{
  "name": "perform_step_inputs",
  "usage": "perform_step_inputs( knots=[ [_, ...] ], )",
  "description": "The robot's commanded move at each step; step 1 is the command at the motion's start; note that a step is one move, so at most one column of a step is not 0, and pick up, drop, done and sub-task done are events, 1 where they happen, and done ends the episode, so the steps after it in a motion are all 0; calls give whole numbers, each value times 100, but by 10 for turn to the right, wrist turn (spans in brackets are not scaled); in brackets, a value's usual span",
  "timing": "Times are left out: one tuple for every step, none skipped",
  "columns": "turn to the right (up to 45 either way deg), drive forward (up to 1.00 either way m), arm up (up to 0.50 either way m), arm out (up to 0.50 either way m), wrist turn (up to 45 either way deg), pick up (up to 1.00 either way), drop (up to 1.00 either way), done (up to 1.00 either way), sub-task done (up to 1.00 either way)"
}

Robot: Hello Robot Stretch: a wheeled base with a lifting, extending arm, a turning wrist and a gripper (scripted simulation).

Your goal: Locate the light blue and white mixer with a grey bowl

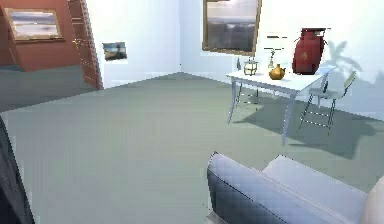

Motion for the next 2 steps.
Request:
perform_step_inputs(
  knots=[
    [-150, 0, 0, 0, 0, 0, 0, 0, 0],
    [0, 30, 0, 0, 0, 0, 0, 0, 0]
  ],
)
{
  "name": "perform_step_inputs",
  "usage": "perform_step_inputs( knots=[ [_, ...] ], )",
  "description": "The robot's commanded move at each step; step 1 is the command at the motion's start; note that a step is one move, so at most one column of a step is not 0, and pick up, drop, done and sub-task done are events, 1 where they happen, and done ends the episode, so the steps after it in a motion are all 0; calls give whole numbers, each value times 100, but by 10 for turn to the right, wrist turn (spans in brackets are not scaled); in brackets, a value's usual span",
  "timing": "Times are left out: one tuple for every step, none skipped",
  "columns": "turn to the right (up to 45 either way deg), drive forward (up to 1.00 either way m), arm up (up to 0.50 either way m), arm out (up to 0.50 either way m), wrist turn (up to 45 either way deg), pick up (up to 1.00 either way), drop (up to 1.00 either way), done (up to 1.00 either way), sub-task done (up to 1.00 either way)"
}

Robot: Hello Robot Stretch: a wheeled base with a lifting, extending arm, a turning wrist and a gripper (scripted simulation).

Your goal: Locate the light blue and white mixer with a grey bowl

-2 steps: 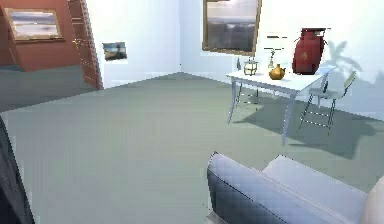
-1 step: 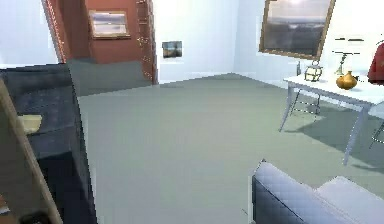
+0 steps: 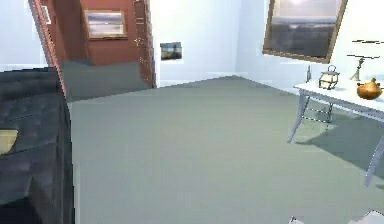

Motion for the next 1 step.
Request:
perform_step_inputs(
  knots=[
    [-180, 0, 0, 0, 0, 0, 0, 0, 0]
  ],
)
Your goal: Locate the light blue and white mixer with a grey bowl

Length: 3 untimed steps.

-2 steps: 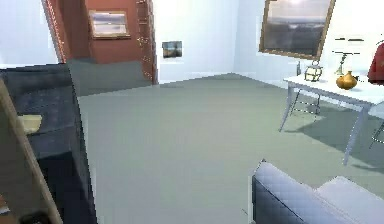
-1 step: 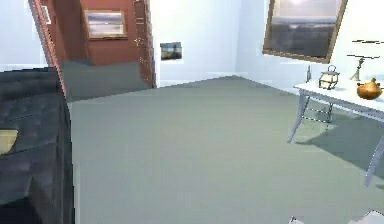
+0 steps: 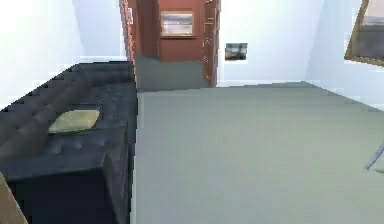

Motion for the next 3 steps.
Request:
perform_step_inputs(
  knots=[
    [0, 100, 0, 0, 0, 0, 0, 0, 0],
    [0, 100, 0, 0, 0, 0, 0, 0, 0],
    [0, 100, 0, 0, 0, 0, 0, 0, 0]
  ],
)
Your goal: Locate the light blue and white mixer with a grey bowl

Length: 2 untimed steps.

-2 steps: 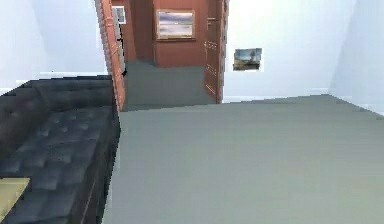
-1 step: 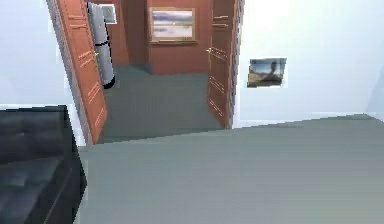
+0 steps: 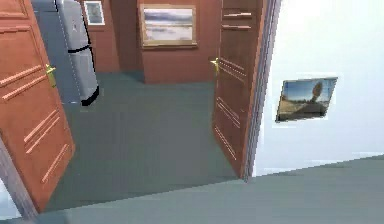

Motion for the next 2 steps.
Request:
perform_step_inputs(
  knots=[
    [0, 100, 0, 0, 0, 0, 0, 0, 0],
    [0, 100, 0, 0, 0, 0, 0, 0, 0]
  ],
)
